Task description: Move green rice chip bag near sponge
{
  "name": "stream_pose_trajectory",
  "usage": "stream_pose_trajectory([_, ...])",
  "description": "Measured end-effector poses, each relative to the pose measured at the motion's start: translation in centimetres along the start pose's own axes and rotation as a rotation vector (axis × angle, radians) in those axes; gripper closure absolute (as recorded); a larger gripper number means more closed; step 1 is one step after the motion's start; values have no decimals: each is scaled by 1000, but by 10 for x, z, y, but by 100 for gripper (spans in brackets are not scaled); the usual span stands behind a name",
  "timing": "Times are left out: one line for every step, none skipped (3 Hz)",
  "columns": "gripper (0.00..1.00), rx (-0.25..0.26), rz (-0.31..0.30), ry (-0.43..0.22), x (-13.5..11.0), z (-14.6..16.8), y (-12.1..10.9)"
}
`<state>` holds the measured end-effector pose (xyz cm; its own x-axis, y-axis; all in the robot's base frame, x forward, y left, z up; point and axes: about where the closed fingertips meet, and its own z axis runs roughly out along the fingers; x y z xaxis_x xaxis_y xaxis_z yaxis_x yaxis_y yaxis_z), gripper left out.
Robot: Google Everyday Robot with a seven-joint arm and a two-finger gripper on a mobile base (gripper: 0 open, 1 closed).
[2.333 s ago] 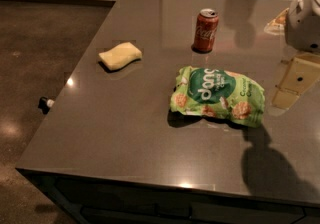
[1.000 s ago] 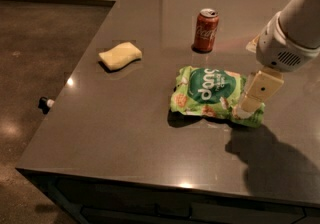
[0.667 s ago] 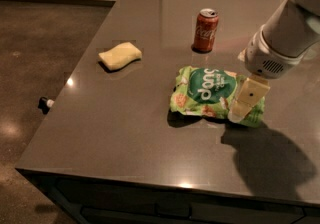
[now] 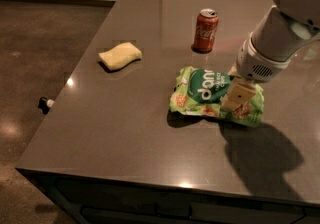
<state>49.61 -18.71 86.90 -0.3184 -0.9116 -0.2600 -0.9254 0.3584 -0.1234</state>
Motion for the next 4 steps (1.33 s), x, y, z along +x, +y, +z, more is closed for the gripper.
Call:
stream_pose_trajectory([72, -15, -33, -13, -25, -1, 8])
stream_pose_trajectory([95, -39, -78, -35, -66, 2, 18])
stream_pose_trajectory([100, -56, -129, -68, -132, 13, 22])
stream_pose_trajectory([100, -51, -148, -91, -169, 19, 16])
